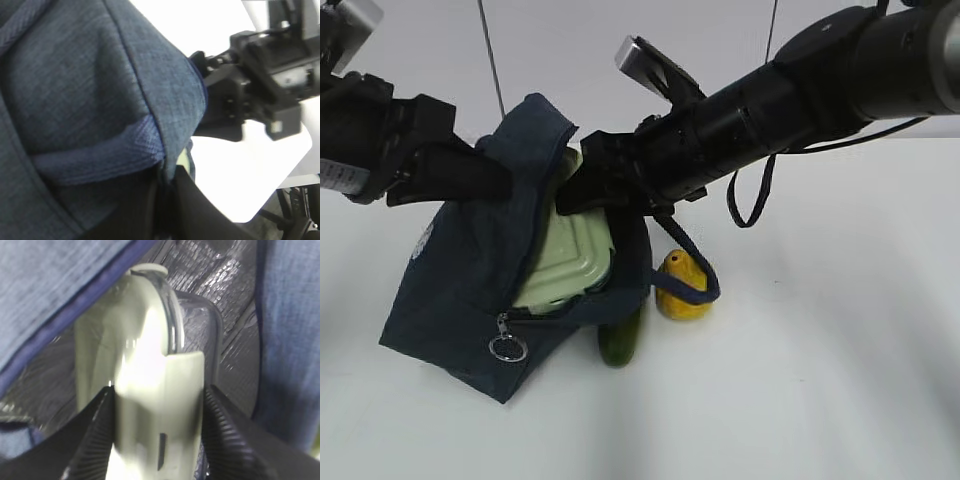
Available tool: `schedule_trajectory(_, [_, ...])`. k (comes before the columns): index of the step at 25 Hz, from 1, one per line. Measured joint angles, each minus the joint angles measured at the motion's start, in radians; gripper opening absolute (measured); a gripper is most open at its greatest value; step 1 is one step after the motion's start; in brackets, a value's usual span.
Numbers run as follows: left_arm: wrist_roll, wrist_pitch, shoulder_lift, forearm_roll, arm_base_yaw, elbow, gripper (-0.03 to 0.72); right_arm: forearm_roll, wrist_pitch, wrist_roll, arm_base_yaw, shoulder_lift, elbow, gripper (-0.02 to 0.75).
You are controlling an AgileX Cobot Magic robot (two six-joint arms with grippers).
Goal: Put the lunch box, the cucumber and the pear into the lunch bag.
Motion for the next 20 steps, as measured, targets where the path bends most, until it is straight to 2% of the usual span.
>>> schedule_trajectory(4, [0.056,0.007,0.000,-0.067,0.000,0.000,0.001,0.026,-0.011,-0.001,0.000,0.035,0.000,0.393])
schedule_trajectory(11, [0.068,0.018,0.000,-0.075,0.000,0.000,0.001,0.022,-0.049,-0.017,0.000,0.041,-0.002,0.400])
schedule_trajectory(17, [0.068,0.032,0.000,-0.031,0.000,0.000,0.001,0.001,-0.050,-0.025,0.000,0.041,-0.015,0.518])
schedule_trajectory(20, [0.071,0.034,0.000,-0.005,0.000,0.000,0.001,-0.025,-0.048,-0.025,0.000,0.041,-0.022,0.540])
